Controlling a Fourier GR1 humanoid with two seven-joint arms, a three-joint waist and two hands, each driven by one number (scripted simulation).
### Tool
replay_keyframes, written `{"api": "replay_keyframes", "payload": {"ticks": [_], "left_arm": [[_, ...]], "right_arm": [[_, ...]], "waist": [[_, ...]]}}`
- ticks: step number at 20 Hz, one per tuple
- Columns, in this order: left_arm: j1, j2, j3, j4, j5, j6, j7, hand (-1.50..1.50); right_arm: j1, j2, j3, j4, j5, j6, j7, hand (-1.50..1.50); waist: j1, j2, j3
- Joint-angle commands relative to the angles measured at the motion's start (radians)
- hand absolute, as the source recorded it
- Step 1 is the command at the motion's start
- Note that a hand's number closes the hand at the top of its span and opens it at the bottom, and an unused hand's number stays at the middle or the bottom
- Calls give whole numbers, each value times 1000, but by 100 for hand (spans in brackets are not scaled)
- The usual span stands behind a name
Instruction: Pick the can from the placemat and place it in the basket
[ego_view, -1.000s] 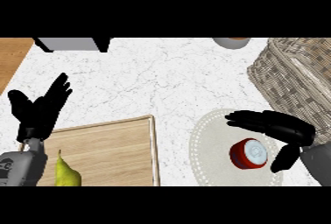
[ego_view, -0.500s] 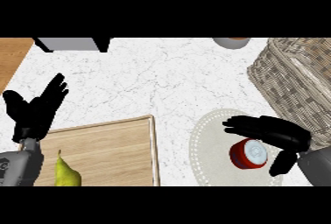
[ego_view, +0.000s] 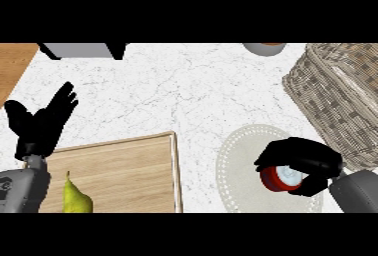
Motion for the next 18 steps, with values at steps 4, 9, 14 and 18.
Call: {"api": "replay_keyframes", "payload": {"ticks": [4,9,14,18], "left_arm": [[-18,-36,-4,22,-26,20,0,0],[12,-5,6,-58,-17,1,40,0],[18,-5,25,-33,-13,11,13,0],[19,-19,9,-35,-15,6,10,0]], "right_arm": [[27,40,32,129,129,-123,-127,150],[0,158,-44,40,86,-15,203,150],[9,280,-320,153,-7,-142,579,150],[-53,411,-417,182,0,-256,875,150]], "waist": [[0,2,1],[5,-2,0],[-43,9,-3],[-4,14,-6]]}}
